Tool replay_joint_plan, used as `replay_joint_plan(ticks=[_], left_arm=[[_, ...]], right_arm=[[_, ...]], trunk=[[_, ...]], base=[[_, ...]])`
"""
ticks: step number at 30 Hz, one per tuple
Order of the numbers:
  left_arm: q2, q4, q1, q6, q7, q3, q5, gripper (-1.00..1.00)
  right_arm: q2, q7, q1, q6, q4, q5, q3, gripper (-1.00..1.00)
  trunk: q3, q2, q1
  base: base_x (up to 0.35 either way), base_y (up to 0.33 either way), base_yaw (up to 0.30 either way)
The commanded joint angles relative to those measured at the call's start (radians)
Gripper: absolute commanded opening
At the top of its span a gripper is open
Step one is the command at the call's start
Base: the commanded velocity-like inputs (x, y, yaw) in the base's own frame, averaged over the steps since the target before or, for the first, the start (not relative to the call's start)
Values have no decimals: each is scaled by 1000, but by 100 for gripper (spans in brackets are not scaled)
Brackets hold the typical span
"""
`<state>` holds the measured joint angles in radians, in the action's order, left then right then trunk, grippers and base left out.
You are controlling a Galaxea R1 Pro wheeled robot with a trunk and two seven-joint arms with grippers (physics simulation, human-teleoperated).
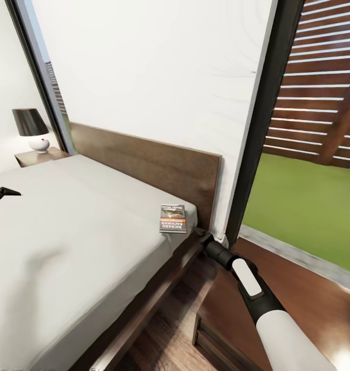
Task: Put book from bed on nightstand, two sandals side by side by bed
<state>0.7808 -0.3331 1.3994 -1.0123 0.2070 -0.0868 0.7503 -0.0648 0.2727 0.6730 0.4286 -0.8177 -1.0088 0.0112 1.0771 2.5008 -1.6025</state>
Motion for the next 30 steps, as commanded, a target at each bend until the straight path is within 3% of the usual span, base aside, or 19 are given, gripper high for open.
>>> replay_joint_plan(ticks=[1,12,23,30], left_arm=[[2,1,1,0,9,-8,-5,100],[2,9,1,0,10,-8,-56,100],[2,10,1,0,11,-8,-65,100],[2,11,1,0,11,-8,-66,100]], right_arm=[[0,0,1,4,0,-5,0,100],[0,0,0,4,0,-6,-2,100],[3,0,0,4,3,-7,-4,100],[3,0,1,4,20,-5,-33,100]], trunk=[[1,0,0],[1,0,0],[1,0,0],[1,0,0]], base=[[0,0,158],[0,0,127],[0,0,23],[0,0,2]])
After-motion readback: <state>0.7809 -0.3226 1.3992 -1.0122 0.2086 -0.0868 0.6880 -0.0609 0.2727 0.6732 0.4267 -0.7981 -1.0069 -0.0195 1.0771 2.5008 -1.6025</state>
